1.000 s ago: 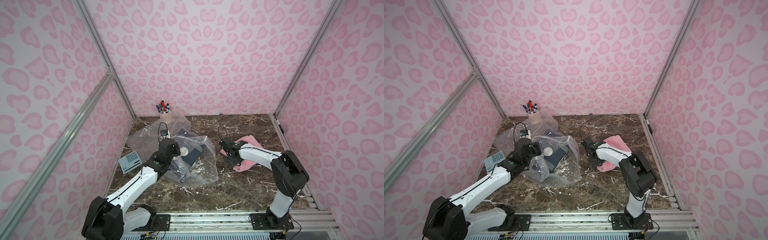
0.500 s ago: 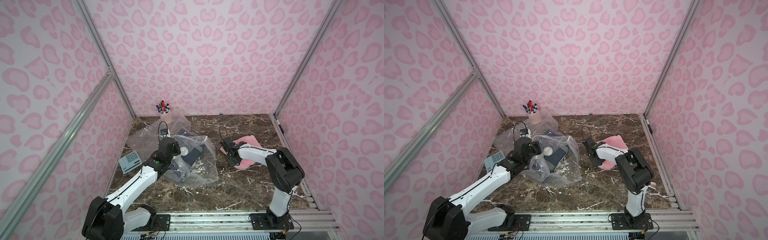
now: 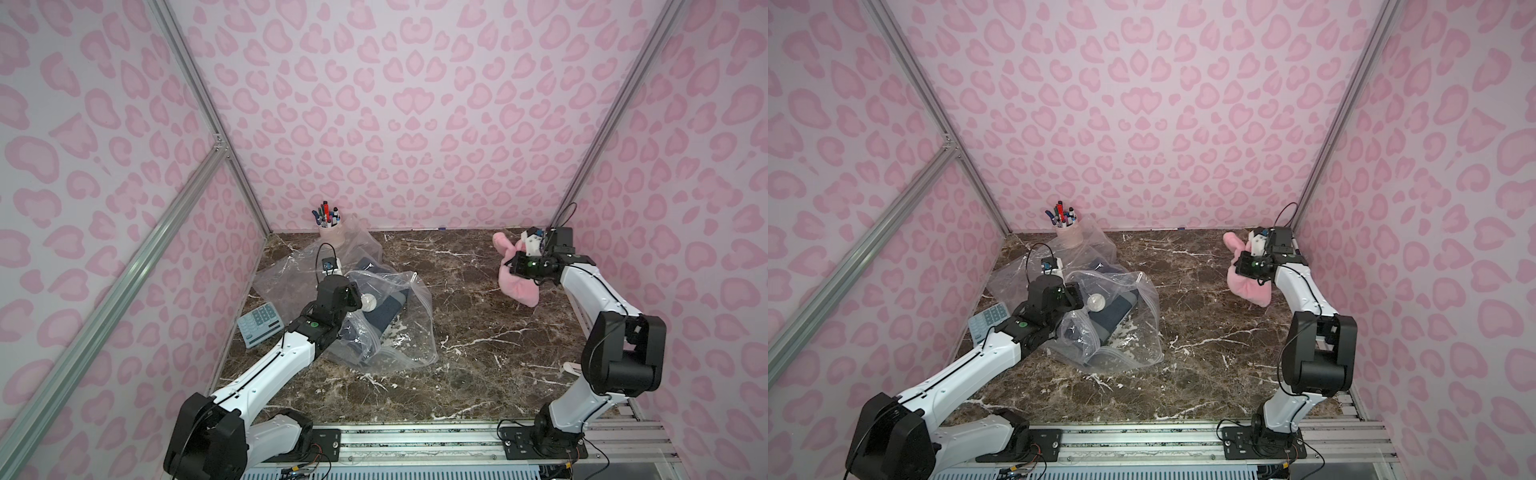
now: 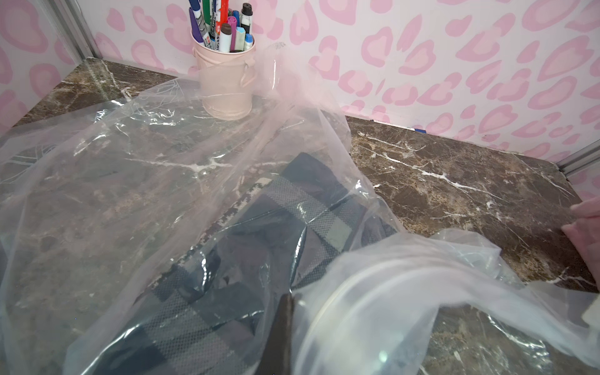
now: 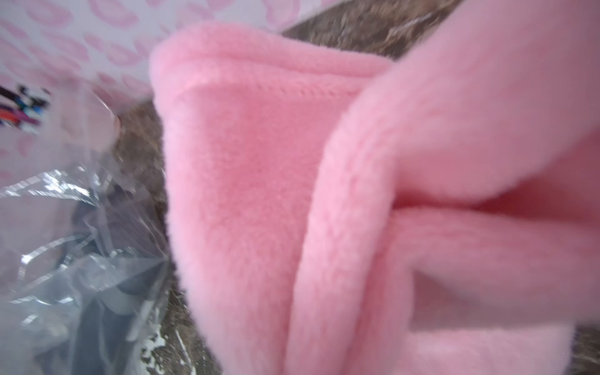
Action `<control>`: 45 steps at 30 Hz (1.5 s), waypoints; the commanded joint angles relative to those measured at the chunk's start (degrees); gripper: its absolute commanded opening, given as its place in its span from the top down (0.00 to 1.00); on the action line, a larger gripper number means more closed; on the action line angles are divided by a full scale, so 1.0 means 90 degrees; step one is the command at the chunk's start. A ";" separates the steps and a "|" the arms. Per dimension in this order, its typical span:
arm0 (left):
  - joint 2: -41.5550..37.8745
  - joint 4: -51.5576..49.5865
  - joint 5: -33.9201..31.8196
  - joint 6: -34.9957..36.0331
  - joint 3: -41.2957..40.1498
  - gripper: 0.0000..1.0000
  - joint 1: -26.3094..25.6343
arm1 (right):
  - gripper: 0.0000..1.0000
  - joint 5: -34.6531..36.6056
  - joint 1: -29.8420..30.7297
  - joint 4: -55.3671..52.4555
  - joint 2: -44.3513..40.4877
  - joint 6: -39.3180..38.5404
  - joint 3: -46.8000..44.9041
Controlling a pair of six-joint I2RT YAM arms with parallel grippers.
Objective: Take the blanket out of the vacuum bag
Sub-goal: Pick up the blanket at the center of the board, then place the blanket at the corner of the board.
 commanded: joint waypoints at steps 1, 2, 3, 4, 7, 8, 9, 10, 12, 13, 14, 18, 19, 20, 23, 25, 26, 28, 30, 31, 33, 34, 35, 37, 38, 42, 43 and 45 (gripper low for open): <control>0.0117 0.0170 0.0168 0.0039 -0.0008 0.96 0.0005 | 1.00 -0.0513 -0.0474 0.0724 -0.0162 0.0976 0.0204; 0.0180 0.0183 0.0213 0.0029 0.0020 0.96 0.0006 | 1.00 -0.0403 -0.0616 0.0741 -0.0216 0.1089 0.0501; 0.0242 0.0197 0.0264 0.0018 0.0052 0.96 0.0006 | 1.00 -0.0244 -0.0739 0.0713 -0.0254 0.1159 0.0651; 0.0298 0.0221 0.0327 0.0003 0.0079 0.96 -0.0001 | 1.00 -0.0107 -0.0834 0.0667 -0.0283 0.1166 0.0794; 0.0495 0.0315 0.0473 -0.0040 0.0152 0.96 -0.0003 | 1.00 0.0285 -0.1085 0.0473 -0.0261 0.1126 0.1309; 0.0562 0.0354 0.0500 -0.0050 0.0172 0.96 -0.0014 | 1.00 0.0377 -0.1145 0.0373 -0.0192 0.1072 0.1489; 0.0615 0.0387 0.0513 -0.0051 0.0192 0.96 -0.0013 | 1.00 0.0488 -0.1198 0.0243 -0.0112 0.1034 0.1677; 0.0655 0.0409 0.0509 -0.0051 0.0209 0.96 -0.0024 | 1.00 0.0600 -0.1219 0.0130 -0.0039 0.0933 0.1806; 0.0748 0.0457 0.0479 -0.0042 0.0292 0.96 -0.0026 | 1.00 0.0799 -0.1250 -0.0003 0.0157 0.0811 0.1974; 0.0799 0.0466 0.0468 -0.0036 0.0349 0.96 -0.0026 | 1.00 0.0840 -0.1275 -0.0026 0.0249 0.0778 0.1998; 0.0873 0.0486 0.0465 -0.0017 0.0426 0.96 -0.0028 | 1.00 0.0929 -0.1275 -0.0095 0.0391 0.0719 0.2048; 0.1185 0.0582 0.0409 0.0007 0.0731 0.96 -0.0027 | 1.00 0.1216 -0.1270 -0.0191 0.1013 0.0691 0.2070; 0.1248 0.0620 0.0384 0.0024 0.0807 0.96 -0.0031 | 1.00 0.1194 -0.1255 -0.0141 0.1183 0.0721 0.2078; 0.1340 0.0672 0.0344 0.0051 0.0900 0.96 -0.0029 | 1.00 0.1181 -0.1225 -0.0114 0.1430 0.0743 0.2139; 0.1587 0.0780 0.0193 0.0160 0.1182 0.96 -0.0026 | 1.00 0.1173 -0.1036 -0.0313 0.2323 0.0757 0.2700; 0.1756 0.0797 0.0078 0.0239 0.1400 0.96 -0.0023 | 1.00 0.1075 -0.0858 -0.0520 0.2920 0.0788 0.3229; 0.1836 0.0804 0.0028 0.0274 0.1499 0.96 -0.0028 | 1.00 0.1065 -0.0752 -0.0544 0.3188 0.0814 0.3456; 0.1943 0.0812 -0.0018 0.0332 0.1644 0.96 -0.0023 | 1.00 0.1017 -0.0527 -0.0513 0.3622 0.0907 0.3789; 0.2016 0.0800 -0.0058 0.0376 0.1732 0.96 -0.0028 | 1.00 0.0975 -0.0293 -0.0602 0.4083 0.0976 0.4222; 0.2036 0.0792 -0.0075 0.0388 0.1744 0.96 -0.0028 | 1.00 0.0975 -0.0190 -0.0654 0.4277 0.0984 0.4422; 0.2072 0.0761 -0.0130 0.0416 0.1731 0.96 -0.0024 | 1.00 0.0950 0.0004 -0.0772 0.4649 0.1006 0.4861; 0.2072 0.0761 -0.0147 0.0423 0.1709 0.96 -0.0027 | 1.00 0.0944 0.0076 -0.0846 0.4814 0.1003 0.5037; 0.2066 0.0761 -0.0159 0.0436 0.1680 0.96 -0.0024 | 1.00 0.0946 0.0150 -0.0912 0.4952 0.1002 0.5210; 0.2087 0.0747 -0.0179 0.0457 0.1657 0.96 -0.0023 | 1.00 0.0941 0.0280 -0.1004 0.5202 0.1007 0.5443; 0.2092 0.0741 -0.0181 0.0467 0.1657 0.96 -0.0030 | 1.00 0.0960 0.0331 -0.1035 0.5302 0.1005 0.5504; 0.2058 0.0693 -0.0068 0.0513 0.1696 0.96 -0.0025 | 1.00 0.0983 0.0513 -0.1008 0.5524 0.0984 0.5461; 0.2039 0.0693 -0.0021 0.0532 0.1699 0.96 -0.0029 | 1.00 0.0987 0.0536 -0.1008 0.5554 0.0982 0.5471; 0.1973 0.0681 0.0021 0.0536 0.1687 0.96 -0.0028 | 1.00 0.1014 0.0620 -0.1018 0.5552 0.0924 0.5463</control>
